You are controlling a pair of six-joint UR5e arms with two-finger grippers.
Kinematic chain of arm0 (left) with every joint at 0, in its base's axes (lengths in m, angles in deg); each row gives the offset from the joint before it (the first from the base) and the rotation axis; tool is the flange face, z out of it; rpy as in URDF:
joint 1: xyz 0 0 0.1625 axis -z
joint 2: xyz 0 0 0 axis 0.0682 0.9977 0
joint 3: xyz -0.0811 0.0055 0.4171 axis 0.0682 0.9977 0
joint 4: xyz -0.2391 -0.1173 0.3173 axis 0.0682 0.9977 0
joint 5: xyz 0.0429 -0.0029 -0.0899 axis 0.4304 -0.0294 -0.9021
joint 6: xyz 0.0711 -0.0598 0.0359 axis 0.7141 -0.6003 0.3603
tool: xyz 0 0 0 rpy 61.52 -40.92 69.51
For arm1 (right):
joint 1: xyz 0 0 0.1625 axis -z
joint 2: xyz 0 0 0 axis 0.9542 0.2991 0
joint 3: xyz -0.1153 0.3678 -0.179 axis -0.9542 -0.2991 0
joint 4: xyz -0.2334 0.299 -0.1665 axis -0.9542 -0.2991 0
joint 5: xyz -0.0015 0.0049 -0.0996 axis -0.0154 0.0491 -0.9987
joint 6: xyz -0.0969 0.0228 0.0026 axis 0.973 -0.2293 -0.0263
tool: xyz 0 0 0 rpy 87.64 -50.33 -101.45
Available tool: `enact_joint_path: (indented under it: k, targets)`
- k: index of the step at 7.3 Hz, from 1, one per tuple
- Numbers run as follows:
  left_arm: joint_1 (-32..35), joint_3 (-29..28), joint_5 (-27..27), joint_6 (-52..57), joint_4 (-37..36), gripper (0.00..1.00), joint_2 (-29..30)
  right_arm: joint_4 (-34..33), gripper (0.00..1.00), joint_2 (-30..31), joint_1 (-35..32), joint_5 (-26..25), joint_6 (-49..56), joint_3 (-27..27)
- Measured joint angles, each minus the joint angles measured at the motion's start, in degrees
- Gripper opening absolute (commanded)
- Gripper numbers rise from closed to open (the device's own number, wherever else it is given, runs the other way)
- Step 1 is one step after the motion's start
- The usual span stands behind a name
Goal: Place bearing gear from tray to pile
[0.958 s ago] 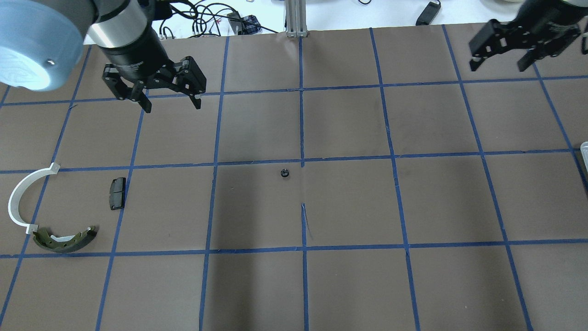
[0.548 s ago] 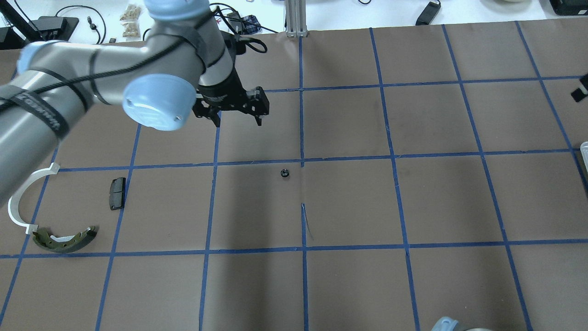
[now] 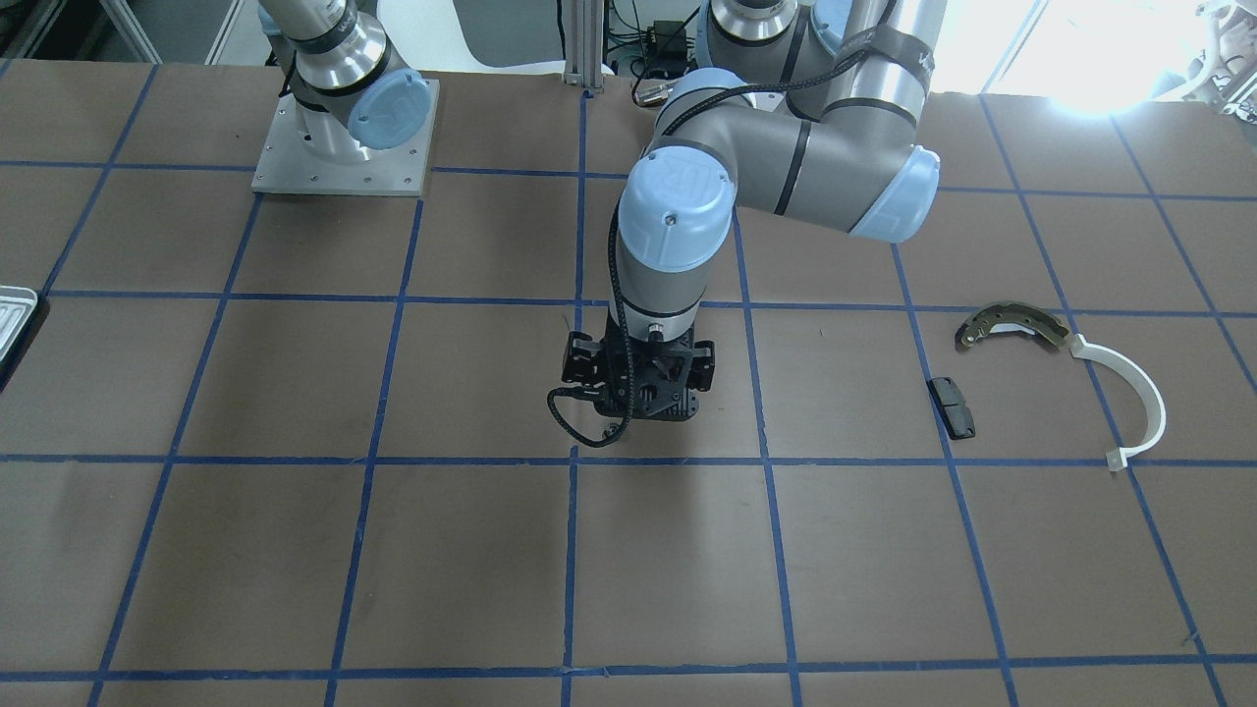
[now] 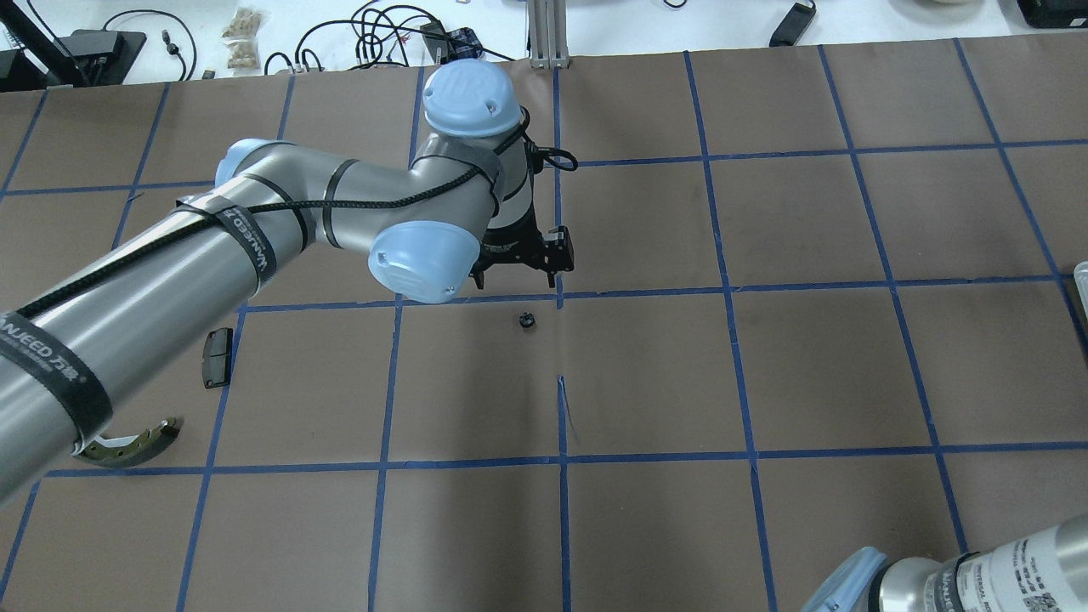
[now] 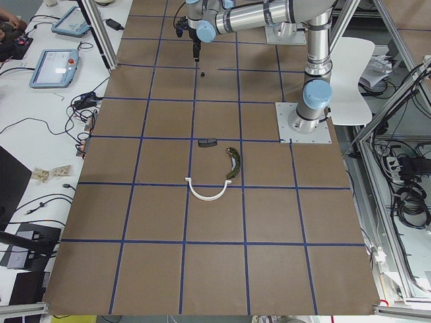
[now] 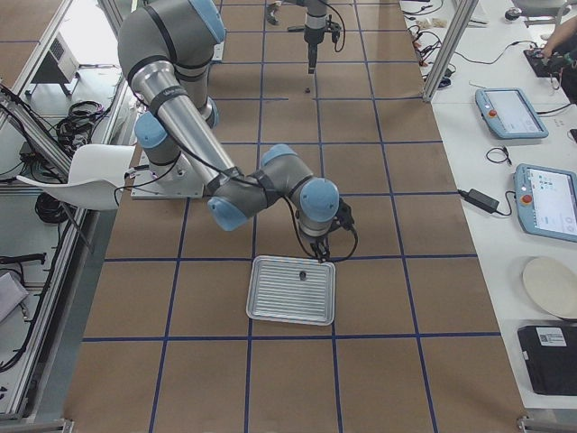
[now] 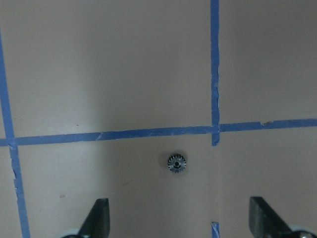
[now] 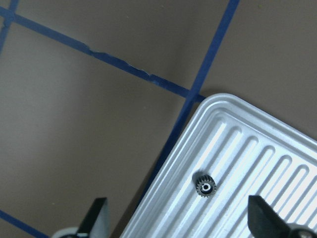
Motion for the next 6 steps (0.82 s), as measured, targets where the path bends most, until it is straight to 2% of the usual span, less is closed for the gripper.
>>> enact_joint_path:
  k: [1, 2, 4, 5, 6]
  targets:
    - [0.3, 1.6, 0.1, -1.1, -3.3, 1.0, 1.2, -2.4, 0.9, -3.3, 1.2, -0.1, 1.0, 0.1]
    - [0.4, 2.8, 0.1, -2.3, -5.6, 1.0, 2.4, -4.0, 0.86, -5.7, 1.6, -0.3, 1.1, 0.1]
    - [0.5, 3.5, 0.3, -3.3, -7.1, 0.98, 4.2, -6.4, 0.84, -8.1, 1.8, -0.3, 0.7, 0.2]
    - [0.5, 3.6, 0.6, -3.5, -7.6, 0.94, 5.0, -7.2, 0.69, -8.7, 1.9, -0.2, 0.6, 0.6]
    - [0.5, 3.6, 1.5, -3.7, -8.1, 0.94, 5.7, -7.7, 0.46, -8.9, 1.9, -0.2, 0.5, 1.2]
